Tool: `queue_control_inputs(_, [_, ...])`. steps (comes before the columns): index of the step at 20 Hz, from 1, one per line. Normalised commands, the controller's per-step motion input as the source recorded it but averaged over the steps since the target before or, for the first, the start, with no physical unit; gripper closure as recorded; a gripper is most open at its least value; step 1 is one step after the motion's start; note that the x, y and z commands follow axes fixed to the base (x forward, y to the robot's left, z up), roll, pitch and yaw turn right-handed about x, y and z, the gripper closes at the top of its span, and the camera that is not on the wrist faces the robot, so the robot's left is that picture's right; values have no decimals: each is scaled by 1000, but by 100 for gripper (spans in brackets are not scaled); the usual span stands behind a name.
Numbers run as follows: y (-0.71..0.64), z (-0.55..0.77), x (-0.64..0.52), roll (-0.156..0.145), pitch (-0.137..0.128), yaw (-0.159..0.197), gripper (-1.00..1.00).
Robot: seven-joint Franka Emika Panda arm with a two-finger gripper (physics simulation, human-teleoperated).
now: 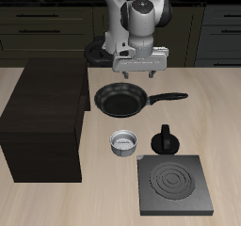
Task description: Place the frypan on the stove
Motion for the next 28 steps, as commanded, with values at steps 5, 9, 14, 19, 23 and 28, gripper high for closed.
queue_control_inputs(5, [146,-234,-8,8,24,15,-100])
queue_control_inputs(9, [46,-183,11,6,17,11,-100])
queue_control_inputs(14, [24,-162,36,-1,0,21,-100])
queue_control_inputs(19, [48,-269,31,11,42,34,-100])
queue_control_inputs(23, [-2,-176,37,2,29,5,-100])
queue_control_inputs(28, [8,-155,29,35,27,3,100])
